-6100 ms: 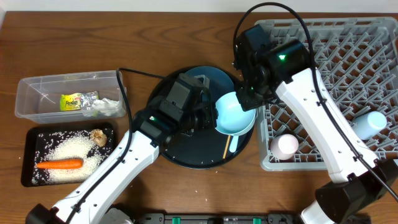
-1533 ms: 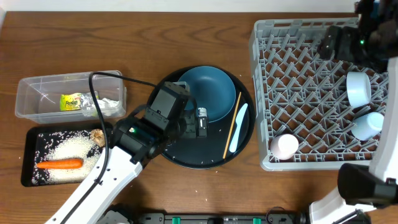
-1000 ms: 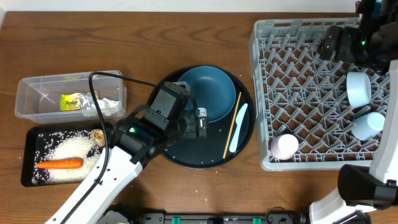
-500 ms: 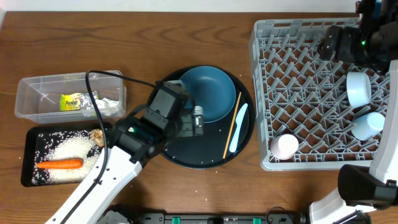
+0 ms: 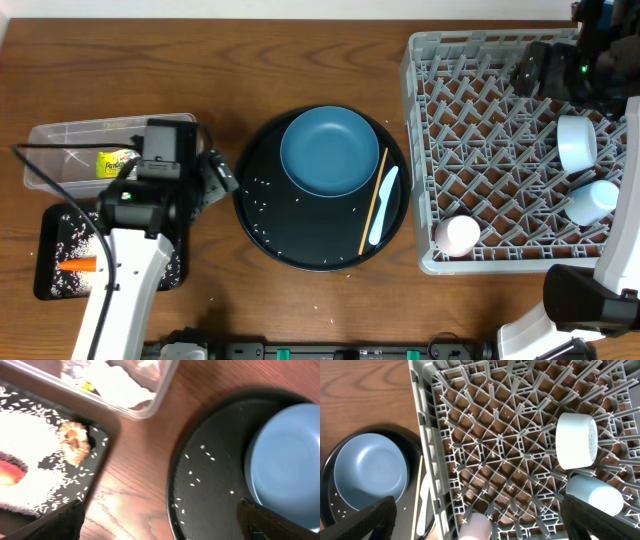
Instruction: Sort waste into correct bins and load items into the dishwasher rack
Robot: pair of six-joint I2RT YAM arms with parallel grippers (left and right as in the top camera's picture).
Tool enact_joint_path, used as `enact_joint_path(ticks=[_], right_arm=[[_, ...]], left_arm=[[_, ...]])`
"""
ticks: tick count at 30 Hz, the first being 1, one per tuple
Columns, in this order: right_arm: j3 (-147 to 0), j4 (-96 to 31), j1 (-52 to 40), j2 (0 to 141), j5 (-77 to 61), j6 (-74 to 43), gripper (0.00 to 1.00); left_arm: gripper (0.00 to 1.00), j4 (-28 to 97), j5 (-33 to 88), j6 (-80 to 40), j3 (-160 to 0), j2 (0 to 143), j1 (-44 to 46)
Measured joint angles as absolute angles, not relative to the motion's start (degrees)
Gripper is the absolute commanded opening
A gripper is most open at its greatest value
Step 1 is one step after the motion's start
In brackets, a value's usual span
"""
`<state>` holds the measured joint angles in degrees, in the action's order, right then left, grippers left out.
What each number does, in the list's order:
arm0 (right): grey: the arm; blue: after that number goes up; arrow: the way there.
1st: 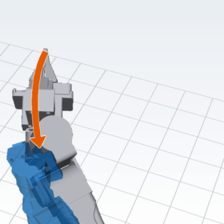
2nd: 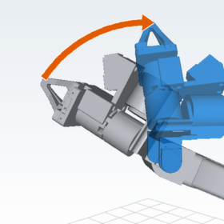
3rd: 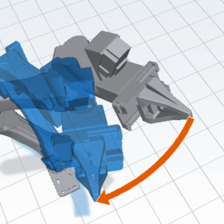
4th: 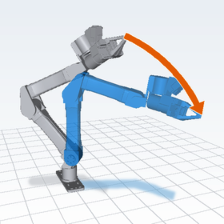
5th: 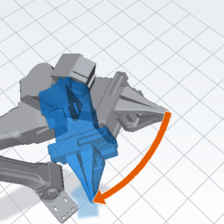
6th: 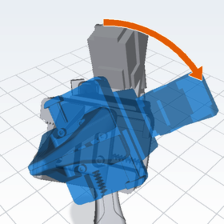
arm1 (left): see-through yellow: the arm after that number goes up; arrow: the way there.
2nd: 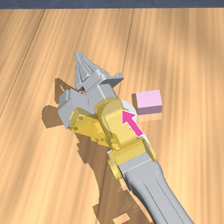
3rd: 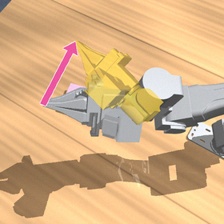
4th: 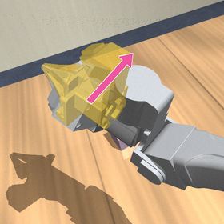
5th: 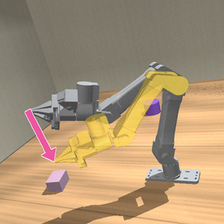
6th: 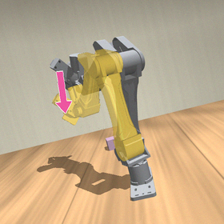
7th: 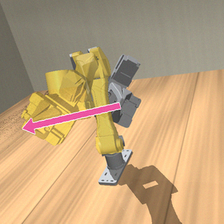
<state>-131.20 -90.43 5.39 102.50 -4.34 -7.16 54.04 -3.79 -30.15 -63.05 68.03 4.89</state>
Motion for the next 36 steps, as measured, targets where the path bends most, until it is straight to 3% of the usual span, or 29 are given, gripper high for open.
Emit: enact_joint_path(ticks=[6, 12, 20, 36], right_arm=[[-131.2, -90.13, 5.39, 102.5, -4.82, -7.62, 0.99], [-131.17, -96.29, 5.39, 102.5, -12.75, -14.17, 0.99], [-131.17, -94.8, 5.39, 102.5, -18.7, -22.11, 0.99], [-131.17, -92.42, 5.32, 102.5, -15.14, -26.96, 0.99]], left_arm=[[0.98, 54.04, -3.86, -30.15, -63.05, 68.03, 4.16], [0.98, 54.04, -3.86, -30.15, -63.05, 68.03, 4.16], [0.98, 54.06, -3.86, -30.15, -63.05, 68.03, 4.16], [0.98, 54.06, -3.86, -30.15, -63.05, 68.03, 4.16]])
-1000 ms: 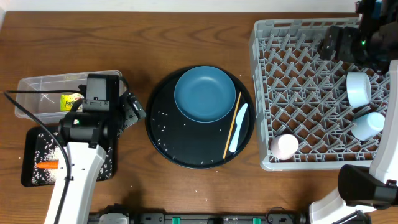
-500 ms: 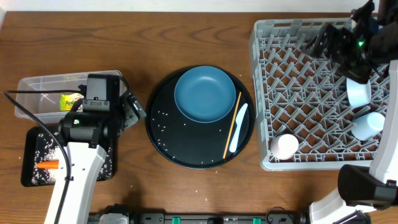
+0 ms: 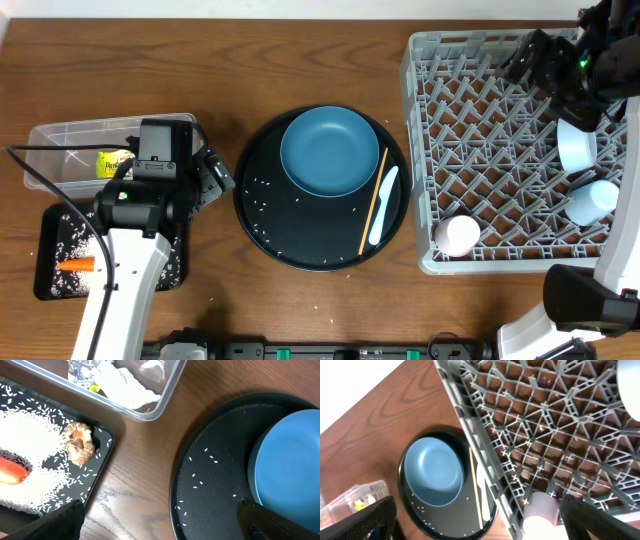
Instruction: Sort waste into correct bins and load items into the dishwasher rack
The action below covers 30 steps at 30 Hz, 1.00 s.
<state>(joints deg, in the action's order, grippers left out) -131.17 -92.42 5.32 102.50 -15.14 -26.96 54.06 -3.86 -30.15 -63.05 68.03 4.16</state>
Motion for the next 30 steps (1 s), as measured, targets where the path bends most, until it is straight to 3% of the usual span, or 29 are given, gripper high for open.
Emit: enact_joint_path(ticks=[5, 7, 10, 17, 24, 30], right_arm=[[-130.1, -90.67, -0.6, 102.5, -16.45, -24.43, 0.8], [-128.53, -89.84, -4.97, 102.5, -16.03, -23.16, 0.68], [-124.79, -87.74, -11.51, 102.5, -13.26, -22.61, 0.63], [-109.14, -75.44, -22.17, 102.5, -5.69, -28.14, 0.61], [-94.67, -58.04, -25.82, 103.85, -3.2, -31.07, 0.61], [-91.44, -52.8, -26.96, 107.24, -1.78, -31.51, 0.61]], left_arm=[[0.98, 54.04, -3.86, -30.15, -63.05, 68.03, 4.16], [0.98, 54.04, -3.86, -30.15, -63.05, 68.03, 4.16], [0.98, 54.04, -3.86, -30.15, -63.05, 68.03, 4.16], [0.98, 54.04, -3.88, -30.15, -63.05, 68.03, 4.16], [0.98, 54.06, -3.86, -30.15, -63.05, 68.03, 4.16], [0.98, 54.06, -3.86, -30.15, -63.05, 68.03, 4.16]])
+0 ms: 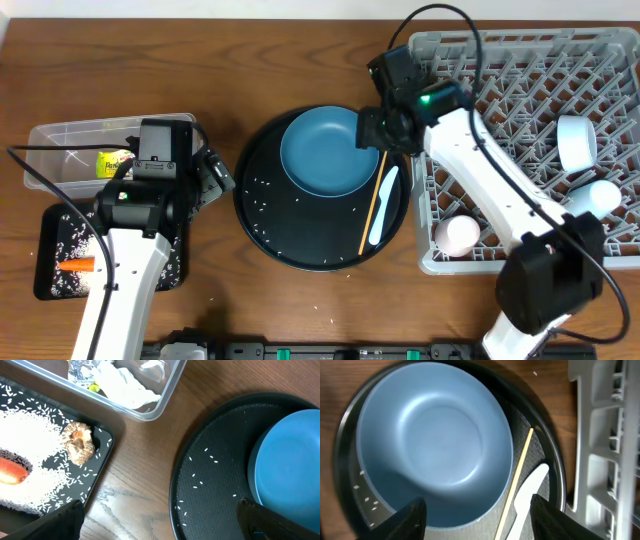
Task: Sort waste into correct bins and load items into the dishwasher rack
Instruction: 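Move the right gripper left to the teal plate's rim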
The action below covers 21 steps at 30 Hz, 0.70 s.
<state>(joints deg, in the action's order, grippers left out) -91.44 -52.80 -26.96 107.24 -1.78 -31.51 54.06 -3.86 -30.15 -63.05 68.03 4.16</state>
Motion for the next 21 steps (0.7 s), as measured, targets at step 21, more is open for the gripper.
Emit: enact_joint_path(ticks=[21], right_arm=[[-90.94, -49.15, -28.64, 122.63, 2.81, -32.34, 0.25]], left_arm=[[0.98, 54.08, -3.86, -30.15, -63.05, 68.03, 4.16]])
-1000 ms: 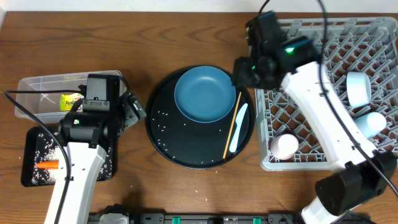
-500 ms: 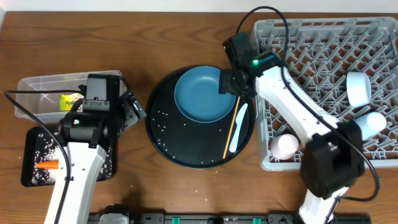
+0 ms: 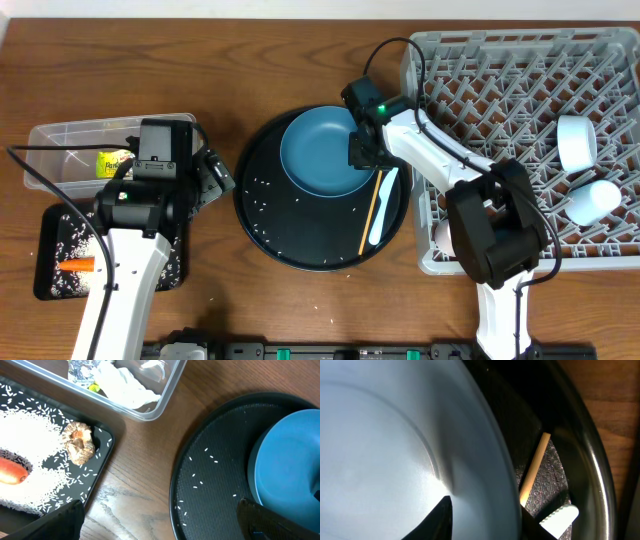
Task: Sort waste into correct bins and load items into the dishwasher rack
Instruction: 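Move the right gripper left to the teal plate's rim, then close the right gripper on the teal plate's right rim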
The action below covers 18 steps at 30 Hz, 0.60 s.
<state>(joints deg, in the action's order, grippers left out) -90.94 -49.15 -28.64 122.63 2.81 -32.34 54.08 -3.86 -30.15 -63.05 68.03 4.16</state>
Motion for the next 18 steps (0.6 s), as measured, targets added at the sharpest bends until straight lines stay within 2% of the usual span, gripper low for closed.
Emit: enact_joint_path(ticks=[2, 4, 8, 11, 12, 13, 14, 18], right_arm=[[-90.94, -48.99, -28.62, 122.63, 3.01, -32.23, 0.17], [-90.94, -48.97, -28.62, 122.63, 3.22, -32.45, 0.15], [-90.94, -48.95, -28.64, 122.63, 3.22, -32.51, 0.25], [-90.94, -48.93, -28.64, 122.63, 3.22, -32.47, 0.25], [-90.94, -48.93, -28.64, 122.63, 3.25, -32.47, 0.21], [-90.94, -48.93, -28.64, 122.63, 3.25, -32.34, 0.09], [-90.94, -48.93, -28.64, 122.63, 3.31, -32.1, 0.02], [-91.37, -48.31, -28.56, 122.23, 3.03, -33.06, 0.01]], left_arm=[[0.98, 54.08, -3.86, -30.15, -63.05, 68.03, 4.16], [0.98, 54.06, -3.86, -30.15, -63.05, 68.03, 4.16], [0.98, 54.08, -3.86, -30.15, -63.05, 68.03, 4.16], [0.98, 54.08, -3.86, -30.15, -63.05, 68.03, 4.16], [0.98, 54.06, -3.86, -30.15, -63.05, 68.03, 4.16], [0.98, 54.06, -3.86, -30.15, -63.05, 68.03, 4.16], [0.98, 54.06, -3.86, -30.15, -63.05, 68.03, 4.16], [0.98, 54.06, -3.86, -30.15, -63.05, 68.03, 4.16]])
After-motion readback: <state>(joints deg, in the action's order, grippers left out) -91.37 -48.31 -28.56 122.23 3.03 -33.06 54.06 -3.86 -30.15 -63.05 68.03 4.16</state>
